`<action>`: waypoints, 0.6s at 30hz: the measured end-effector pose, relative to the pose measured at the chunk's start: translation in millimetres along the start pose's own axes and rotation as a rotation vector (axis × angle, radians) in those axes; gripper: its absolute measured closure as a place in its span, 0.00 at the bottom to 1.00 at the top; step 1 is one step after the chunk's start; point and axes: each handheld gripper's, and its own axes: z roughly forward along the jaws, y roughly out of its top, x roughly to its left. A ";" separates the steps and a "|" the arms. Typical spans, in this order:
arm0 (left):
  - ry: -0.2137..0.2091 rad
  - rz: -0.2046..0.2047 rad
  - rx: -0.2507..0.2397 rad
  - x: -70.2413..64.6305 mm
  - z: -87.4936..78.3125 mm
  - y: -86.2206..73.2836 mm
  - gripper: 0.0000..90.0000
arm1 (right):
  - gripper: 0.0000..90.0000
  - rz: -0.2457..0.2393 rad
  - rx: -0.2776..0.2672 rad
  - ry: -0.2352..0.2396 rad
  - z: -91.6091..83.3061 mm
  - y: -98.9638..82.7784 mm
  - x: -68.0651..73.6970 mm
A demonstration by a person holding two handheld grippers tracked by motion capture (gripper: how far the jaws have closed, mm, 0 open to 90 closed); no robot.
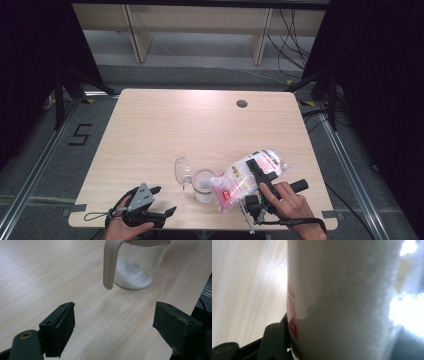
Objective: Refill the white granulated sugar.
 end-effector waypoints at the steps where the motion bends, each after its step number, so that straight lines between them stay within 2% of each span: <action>1: 0.006 -0.004 -0.005 -0.9 0.3 -0.1 0.19 | 0.51 0.006 0.006 0.017 -0.5 2.8 -0.6; 2: 0.006 -0.004 -0.005 -0.9 0.3 -0.1 0.19 | 0.51 0.006 0.006 0.017 -0.5 2.8 -0.6; 3: 0.011 -0.007 -0.002 -1.0 0.3 -0.3 0.19 | 0.51 0.026 -0.005 0.013 0.8 4.2 -0.6; 5: 0.001 -0.006 0.013 -0.9 -0.4 -0.5 0.19 | 0.51 0.011 -0.006 0.015 2.0 4.8 -3.9; 6: 0.008 -0.027 -0.003 -2.5 0.8 -0.7 0.19 | 0.51 0.011 -0.006 0.015 2.0 4.8 -3.9; 7: 0.000 -0.022 0.001 -2.2 0.9 -0.6 0.19 | 0.51 0.030 0.008 0.010 2.7 3.7 -3.4; 9: 0.002 -0.016 0.006 -1.4 0.6 -0.4 0.19 | 0.51 0.035 0.009 0.013 3.7 2.5 -3.0; 10: 0.001 -0.016 0.006 -1.3 0.7 -0.4 0.19 | 0.52 0.020 -0.011 -0.003 6.2 1.4 -4.3; 11: 0.005 -0.023 0.001 -2.3 0.9 -0.6 0.19 | 0.52 0.042 0.014 0.012 6.0 -1.1 -2.7; 12: 0.010 -0.025 0.000 -2.4 0.8 -0.7 0.19 | 0.52 0.042 0.014 0.012 6.0 -1.1 -2.7; 13: 0.006 -0.008 0.013 -0.7 0.0 -0.4 0.19 | 0.52 0.053 0.016 0.008 6.0 -2.5 -1.5; 14: 0.003 -0.004 0.016 -0.2 -0.1 -0.3 0.19 | 0.52 0.039 0.004 -0.003 6.9 -4.1 -1.6; 16: 0.011 -0.007 0.015 -1.0 -0.2 -0.4 0.19 | 0.52 0.057 0.019 0.003 5.8 -6.3 0.7; 17: 0.011 -0.007 0.012 -0.8 0.0 -0.6 0.19 | 0.52 0.020 0.013 0.007 6.0 -6.9 -1.6; 18: 0.007 -0.006 0.011 -0.9 0.0 -0.6 0.19 | 0.52 0.046 0.031 0.015 4.1 -7.8 1.3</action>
